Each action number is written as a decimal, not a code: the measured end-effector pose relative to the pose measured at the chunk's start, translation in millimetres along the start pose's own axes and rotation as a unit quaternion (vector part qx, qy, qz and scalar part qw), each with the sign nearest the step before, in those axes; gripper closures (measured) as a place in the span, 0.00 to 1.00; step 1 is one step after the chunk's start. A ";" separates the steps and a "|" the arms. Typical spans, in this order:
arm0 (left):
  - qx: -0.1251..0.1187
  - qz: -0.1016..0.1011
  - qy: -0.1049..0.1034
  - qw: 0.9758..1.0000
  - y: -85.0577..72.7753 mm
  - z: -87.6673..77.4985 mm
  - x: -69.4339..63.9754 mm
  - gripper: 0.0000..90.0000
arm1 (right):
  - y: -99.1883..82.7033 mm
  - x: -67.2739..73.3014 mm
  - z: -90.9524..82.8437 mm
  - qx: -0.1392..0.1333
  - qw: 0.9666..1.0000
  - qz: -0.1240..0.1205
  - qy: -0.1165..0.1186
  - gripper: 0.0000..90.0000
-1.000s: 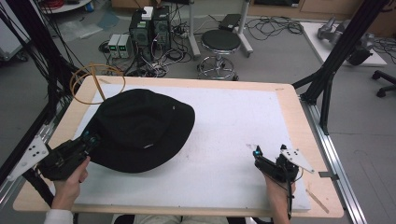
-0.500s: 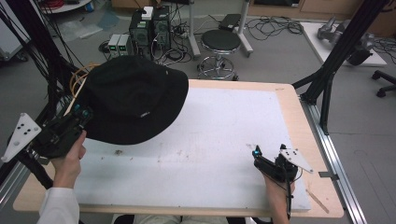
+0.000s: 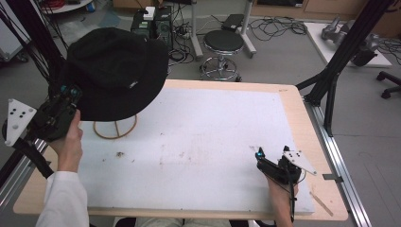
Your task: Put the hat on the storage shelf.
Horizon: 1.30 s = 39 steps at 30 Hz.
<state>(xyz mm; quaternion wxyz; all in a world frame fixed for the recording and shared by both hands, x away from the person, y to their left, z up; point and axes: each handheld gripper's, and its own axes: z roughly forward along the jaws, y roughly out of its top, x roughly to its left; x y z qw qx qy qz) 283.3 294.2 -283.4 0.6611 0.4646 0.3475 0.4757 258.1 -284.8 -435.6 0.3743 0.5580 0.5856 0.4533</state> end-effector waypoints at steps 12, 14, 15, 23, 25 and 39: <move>-0.003 0.025 0.059 0.998 23.7 20.1 20.7 0.96 | 0.2 2.4 0.4 -0.002 1.000 -0.001 0.000 0.08; -0.001 0.022 0.068 0.997 23.8 21.2 22.5 0.96 | 0.4 2.2 0.0 -0.005 1.000 -0.001 0.000 0.08; 0.002 0.021 0.069 0.997 23.1 22.2 23.6 0.96 | 0.4 2.1 -0.3 -0.005 1.000 -0.002 0.000 0.08; 0.033 0.013 0.079 0.996 11.4 28.6 27.7 0.96 | 0.7 1.3 -0.9 -0.007 1.000 -0.002 0.002 0.08; 0.040 0.007 0.079 0.996 7.5 28.6 28.7 0.96 | 0.8 1.6 -1.4 -0.008 1.000 0.000 0.002 0.08; 0.070 -0.010 0.083 0.994 -9.3 24.4 26.7 0.96 | 0.6 1.8 -0.6 -0.008 1.000 -0.004 0.001 0.08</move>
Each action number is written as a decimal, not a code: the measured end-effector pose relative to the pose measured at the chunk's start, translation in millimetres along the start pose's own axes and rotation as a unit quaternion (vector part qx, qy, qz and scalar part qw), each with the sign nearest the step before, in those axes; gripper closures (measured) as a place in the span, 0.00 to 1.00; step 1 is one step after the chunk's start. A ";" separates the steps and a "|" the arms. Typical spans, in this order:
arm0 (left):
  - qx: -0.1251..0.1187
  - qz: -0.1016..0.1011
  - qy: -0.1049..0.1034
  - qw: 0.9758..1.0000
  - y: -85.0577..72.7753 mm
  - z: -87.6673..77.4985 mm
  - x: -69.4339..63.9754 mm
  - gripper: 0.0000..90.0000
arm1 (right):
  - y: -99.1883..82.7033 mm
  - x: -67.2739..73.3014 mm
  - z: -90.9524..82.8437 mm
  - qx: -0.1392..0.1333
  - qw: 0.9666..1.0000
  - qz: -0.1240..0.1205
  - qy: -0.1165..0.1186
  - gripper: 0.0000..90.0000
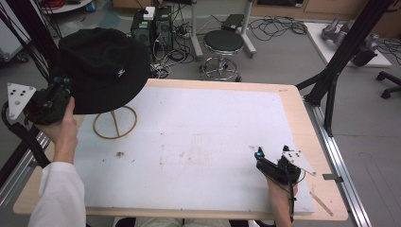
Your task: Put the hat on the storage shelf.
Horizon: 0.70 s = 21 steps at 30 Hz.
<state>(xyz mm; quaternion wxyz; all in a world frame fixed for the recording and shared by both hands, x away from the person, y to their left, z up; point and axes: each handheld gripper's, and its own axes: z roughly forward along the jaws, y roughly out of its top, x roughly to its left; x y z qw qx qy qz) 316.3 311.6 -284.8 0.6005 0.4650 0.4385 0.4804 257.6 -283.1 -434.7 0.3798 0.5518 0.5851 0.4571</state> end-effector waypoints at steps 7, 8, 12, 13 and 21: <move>0.010 0.005 0.003 1.000 -8.4 -0.7 1.0 0.96 | -0.1 -0.6 -0.3 0.002 1.000 0.003 0.001 0.08; 0.010 0.003 0.003 1.000 -9.7 -1.3 1.3 0.96 | -0.1 -0.7 -0.1 0.004 1.000 0.004 0.001 0.08; 0.010 0.001 0.002 1.000 -14.8 -5.0 1.8 0.96 | -0.1 -0.7 0.0 0.004 1.000 0.002 0.001 0.08; 0.009 -0.001 0.002 1.000 -15.8 -5.8 1.8 0.96 | -0.1 -0.6 -0.2 0.003 1.000 0.003 0.001 0.08; 0.003 -0.007 0.001 1.000 -22.5 -12.0 2.2 0.96 | -0.2 -0.1 -0.4 0.003 1.000 0.002 0.000 0.08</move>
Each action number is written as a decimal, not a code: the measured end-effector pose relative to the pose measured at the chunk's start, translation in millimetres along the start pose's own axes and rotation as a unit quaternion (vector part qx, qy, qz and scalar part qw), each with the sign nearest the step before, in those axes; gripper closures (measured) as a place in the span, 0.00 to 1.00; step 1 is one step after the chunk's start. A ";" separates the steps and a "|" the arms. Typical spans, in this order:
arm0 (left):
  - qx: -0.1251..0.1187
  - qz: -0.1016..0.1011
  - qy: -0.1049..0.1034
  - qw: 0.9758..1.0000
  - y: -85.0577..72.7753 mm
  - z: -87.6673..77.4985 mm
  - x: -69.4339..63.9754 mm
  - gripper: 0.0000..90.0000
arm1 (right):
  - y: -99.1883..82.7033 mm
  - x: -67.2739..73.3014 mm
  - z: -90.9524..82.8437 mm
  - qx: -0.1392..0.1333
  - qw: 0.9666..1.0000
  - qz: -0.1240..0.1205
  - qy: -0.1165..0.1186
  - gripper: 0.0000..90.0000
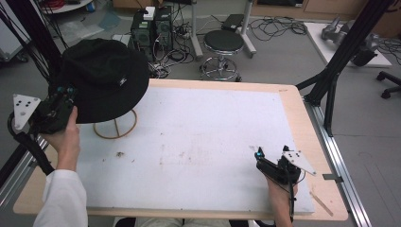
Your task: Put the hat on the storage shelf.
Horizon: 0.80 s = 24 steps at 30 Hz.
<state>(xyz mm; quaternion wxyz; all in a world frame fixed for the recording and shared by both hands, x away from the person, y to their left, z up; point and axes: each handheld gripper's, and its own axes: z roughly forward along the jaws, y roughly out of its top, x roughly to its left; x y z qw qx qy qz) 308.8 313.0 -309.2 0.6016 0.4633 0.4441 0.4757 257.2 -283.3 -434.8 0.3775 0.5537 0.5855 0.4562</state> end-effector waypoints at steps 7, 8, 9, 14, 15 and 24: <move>0.002 -0.011 0.005 1.000 -2.1 0.7 1.3 0.95 | 0.0 -0.1 -0.1 0.000 1.000 -0.001 0.000 0.08; 0.002 -0.017 0.003 1.000 -2.1 1.1 2.0 0.94 | 0.1 0.3 -0.3 0.001 1.000 0.001 -0.001 0.08; 0.001 -0.022 0.006 1.000 -2.0 1.1 2.5 0.92 | 0.0 0.3 -0.2 0.000 1.000 0.001 -0.001 0.08; 0.001 -0.028 0.012 1.000 -1.7 1.2 3.9 0.86 | 0.0 0.0 -0.2 0.000 1.000 0.001 -0.001 0.08; 0.002 -0.029 0.011 1.000 -1.7 0.9 4.5 0.85 | 0.0 -0.2 -0.1 0.000 1.000 0.000 0.000 0.08; -0.004 -0.045 0.013 0.999 -0.5 -1.8 7.7 0.67 | 0.0 0.5 -0.2 0.000 1.000 0.000 -0.001 0.08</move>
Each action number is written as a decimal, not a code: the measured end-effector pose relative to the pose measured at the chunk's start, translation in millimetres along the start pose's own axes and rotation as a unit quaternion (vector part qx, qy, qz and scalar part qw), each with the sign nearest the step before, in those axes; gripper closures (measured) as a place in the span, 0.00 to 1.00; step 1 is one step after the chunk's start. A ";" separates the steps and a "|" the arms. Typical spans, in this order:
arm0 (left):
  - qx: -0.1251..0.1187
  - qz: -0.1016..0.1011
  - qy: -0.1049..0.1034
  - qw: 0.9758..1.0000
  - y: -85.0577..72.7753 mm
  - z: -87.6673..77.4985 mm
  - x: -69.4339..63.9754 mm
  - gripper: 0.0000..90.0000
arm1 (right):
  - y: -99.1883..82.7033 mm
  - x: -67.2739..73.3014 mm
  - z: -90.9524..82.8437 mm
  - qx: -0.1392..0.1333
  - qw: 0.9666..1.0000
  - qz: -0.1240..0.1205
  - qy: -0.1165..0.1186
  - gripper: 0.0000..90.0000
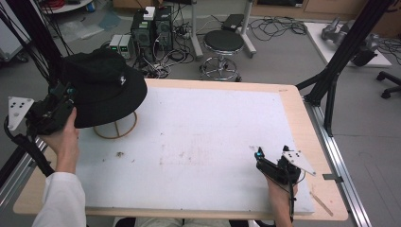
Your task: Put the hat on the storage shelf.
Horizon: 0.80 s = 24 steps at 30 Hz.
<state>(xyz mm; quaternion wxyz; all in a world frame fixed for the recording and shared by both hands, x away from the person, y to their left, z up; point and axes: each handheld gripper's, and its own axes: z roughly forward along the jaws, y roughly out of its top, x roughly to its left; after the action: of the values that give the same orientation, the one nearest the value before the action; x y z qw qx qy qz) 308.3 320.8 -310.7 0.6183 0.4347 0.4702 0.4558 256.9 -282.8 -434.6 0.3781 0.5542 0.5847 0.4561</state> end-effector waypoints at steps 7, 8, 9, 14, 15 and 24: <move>-0.005 0.003 0.014 1.000 1.0 -1.2 -1.4 0.44 | 0.4 0.6 -0.8 -0.002 1.000 -0.004 -0.001 0.08; -0.004 0.005 0.013 1.000 1.0 -1.5 -1.4 0.42 | 0.4 0.6 -0.8 -0.003 1.000 -0.006 -0.001 0.08; -0.003 0.006 0.012 1.000 1.1 -1.7 -1.6 0.40 | 0.3 1.1 -0.9 -0.001 1.000 -0.003 0.001 0.08; 0.004 0.022 0.014 1.000 2.1 -4.6 -2.5 0.33 | 0.4 0.7 -0.9 -0.002 1.000 -0.004 0.000 0.08; 0.004 0.026 0.013 1.000 2.6 -5.5 -2.6 0.32 | 0.4 0.5 -1.0 -0.002 1.000 -0.004 0.000 0.08; 0.013 0.024 -0.004 1.000 6.5 -16.1 -2.2 0.29 | 0.4 0.9 -1.5 -0.002 1.000 -0.001 0.002 0.08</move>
<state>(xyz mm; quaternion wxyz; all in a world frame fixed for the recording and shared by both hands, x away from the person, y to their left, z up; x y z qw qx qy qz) 291.3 321.8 -306.9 0.6032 0.4562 0.4629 0.4623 255.5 -282.1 -433.7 0.3778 0.5520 0.5854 0.4581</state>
